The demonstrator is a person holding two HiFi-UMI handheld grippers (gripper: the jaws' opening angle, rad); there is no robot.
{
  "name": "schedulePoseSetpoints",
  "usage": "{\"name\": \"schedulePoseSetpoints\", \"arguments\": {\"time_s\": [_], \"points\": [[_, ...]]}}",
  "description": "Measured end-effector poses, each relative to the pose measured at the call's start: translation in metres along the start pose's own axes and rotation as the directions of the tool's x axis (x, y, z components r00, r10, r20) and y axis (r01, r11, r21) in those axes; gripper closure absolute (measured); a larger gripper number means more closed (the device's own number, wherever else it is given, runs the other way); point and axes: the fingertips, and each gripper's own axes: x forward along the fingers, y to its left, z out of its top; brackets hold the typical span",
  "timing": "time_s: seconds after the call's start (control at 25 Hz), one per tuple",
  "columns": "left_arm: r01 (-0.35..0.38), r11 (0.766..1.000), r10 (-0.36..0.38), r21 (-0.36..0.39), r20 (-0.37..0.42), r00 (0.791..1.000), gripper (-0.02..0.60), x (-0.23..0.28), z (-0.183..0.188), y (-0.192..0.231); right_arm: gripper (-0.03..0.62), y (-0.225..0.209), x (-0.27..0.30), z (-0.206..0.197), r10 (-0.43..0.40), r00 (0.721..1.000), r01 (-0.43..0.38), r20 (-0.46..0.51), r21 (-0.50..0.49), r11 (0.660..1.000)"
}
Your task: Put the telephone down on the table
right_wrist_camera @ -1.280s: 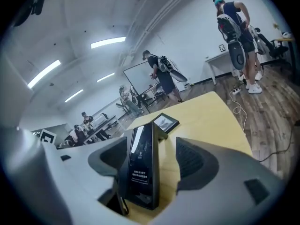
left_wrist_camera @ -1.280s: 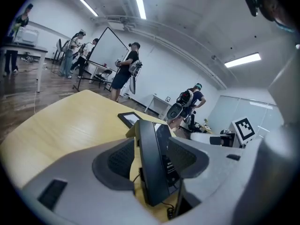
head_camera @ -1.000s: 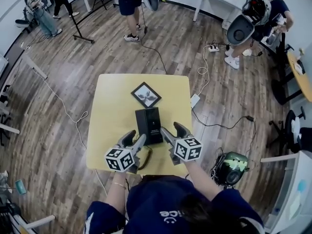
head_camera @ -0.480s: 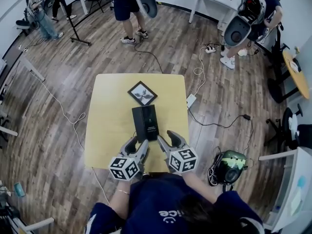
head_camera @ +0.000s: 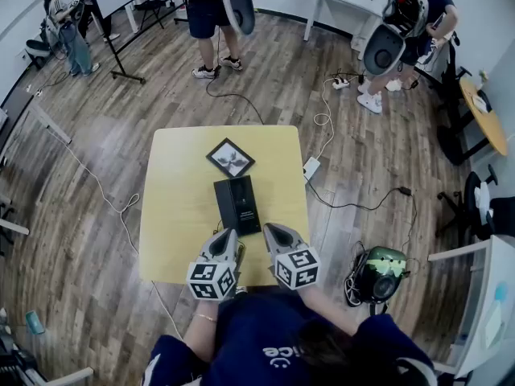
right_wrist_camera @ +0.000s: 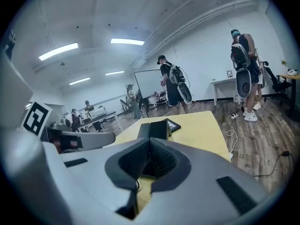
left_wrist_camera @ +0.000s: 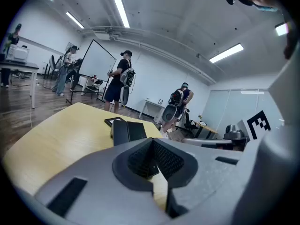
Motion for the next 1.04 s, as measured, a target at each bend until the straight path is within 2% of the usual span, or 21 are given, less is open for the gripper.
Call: {"name": "schedulePoseSetpoints", "arguments": {"time_s": [0.48,0.68,1.04], "points": [[0.007,1.0,-0.007,0.017,0.003,1.0,0.578,0.003,0.003,-0.003,0.586,0.007,0.007,-0.009,0.003,0.999,-0.004,-0.042,-0.028,1.0],[-0.008,1.0,0.008,0.027,-0.009,1.0,0.578,0.004,0.0,0.003,0.586,0.005,0.01,-0.009,-0.007,0.999,0.008,-0.051,0.014,1.0],[-0.019,1.0,0.019,0.006,-0.021,1.0,0.578,0.004,-0.012,0.003,0.586,-0.002,0.01,-0.02,-0.007,0.997,0.006,-0.079,-0.012,1.0]]}}
